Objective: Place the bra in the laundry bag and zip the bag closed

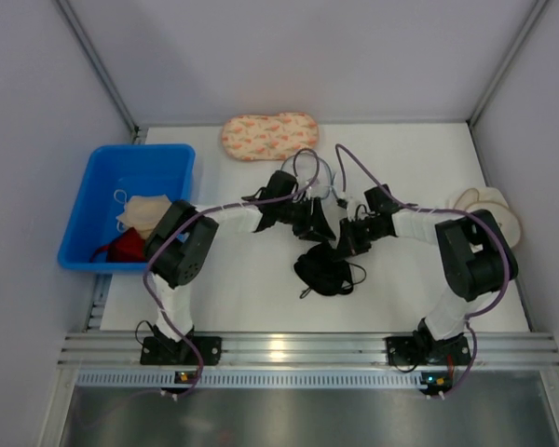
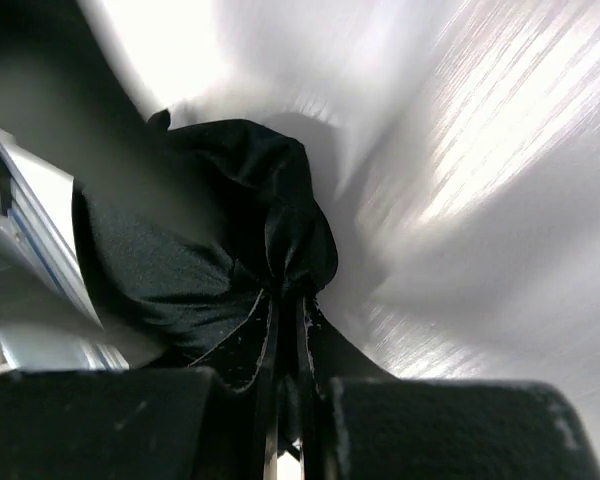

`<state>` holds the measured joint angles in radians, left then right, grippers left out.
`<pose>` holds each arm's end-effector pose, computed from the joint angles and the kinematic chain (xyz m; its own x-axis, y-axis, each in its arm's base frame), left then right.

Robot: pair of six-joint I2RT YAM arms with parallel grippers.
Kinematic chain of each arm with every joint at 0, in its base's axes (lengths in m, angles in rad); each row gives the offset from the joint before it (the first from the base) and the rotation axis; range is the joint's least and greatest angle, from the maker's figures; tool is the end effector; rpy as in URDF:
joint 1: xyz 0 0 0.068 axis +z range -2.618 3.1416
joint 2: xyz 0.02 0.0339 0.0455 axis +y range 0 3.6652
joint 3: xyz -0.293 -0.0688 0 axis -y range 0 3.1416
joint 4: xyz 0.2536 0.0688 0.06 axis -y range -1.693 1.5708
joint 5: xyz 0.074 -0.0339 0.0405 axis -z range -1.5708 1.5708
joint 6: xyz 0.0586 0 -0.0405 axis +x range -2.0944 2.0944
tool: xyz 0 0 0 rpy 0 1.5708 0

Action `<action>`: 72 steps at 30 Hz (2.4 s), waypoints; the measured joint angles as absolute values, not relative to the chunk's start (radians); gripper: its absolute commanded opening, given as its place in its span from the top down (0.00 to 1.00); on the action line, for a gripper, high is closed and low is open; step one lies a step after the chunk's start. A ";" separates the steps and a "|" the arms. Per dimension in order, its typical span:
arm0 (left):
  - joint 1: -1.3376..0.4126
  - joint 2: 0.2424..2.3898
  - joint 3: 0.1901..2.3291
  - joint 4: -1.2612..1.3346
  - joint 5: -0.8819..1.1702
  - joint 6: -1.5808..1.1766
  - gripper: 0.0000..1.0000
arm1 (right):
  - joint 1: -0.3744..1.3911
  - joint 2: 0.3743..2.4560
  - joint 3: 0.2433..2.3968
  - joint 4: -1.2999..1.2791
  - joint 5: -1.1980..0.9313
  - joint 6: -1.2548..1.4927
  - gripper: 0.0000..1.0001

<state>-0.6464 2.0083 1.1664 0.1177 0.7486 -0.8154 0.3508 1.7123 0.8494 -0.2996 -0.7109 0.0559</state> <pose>0.3315 -0.3001 0.1522 -0.9801 0.0714 -0.1852 0.1965 0.4810 -0.8544 0.2863 0.1455 0.1412 -0.8887 -0.2801 -0.3630 -0.4548 0.6392 0.6201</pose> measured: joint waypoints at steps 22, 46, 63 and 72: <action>-0.549 1.741 1.050 -0.132 0.904 -0.215 0.18 | 0.370 1.478 0.796 -0.296 -0.785 -0.101 1.00; -0.636 1.770 0.994 -0.001 1.008 -0.184 1.00 | 0.425 1.408 0.816 -0.325 -0.820 -0.105 0.01; -0.636 1.737 1.005 -0.020 1.082 -0.128 1.00 | 0.390 1.477 0.786 -0.264 -0.946 -0.085 0.01; -0.638 1.737 1.037 -0.030 1.083 -0.113 1.00 | 0.441 1.476 0.782 -0.254 -1.008 -0.101 0.52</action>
<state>-0.6380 1.7367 1.0370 -0.0303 1.0828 -0.1127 0.4412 1.4757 0.7822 -0.2543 -1.0077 -0.1009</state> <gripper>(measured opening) 0.097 0.607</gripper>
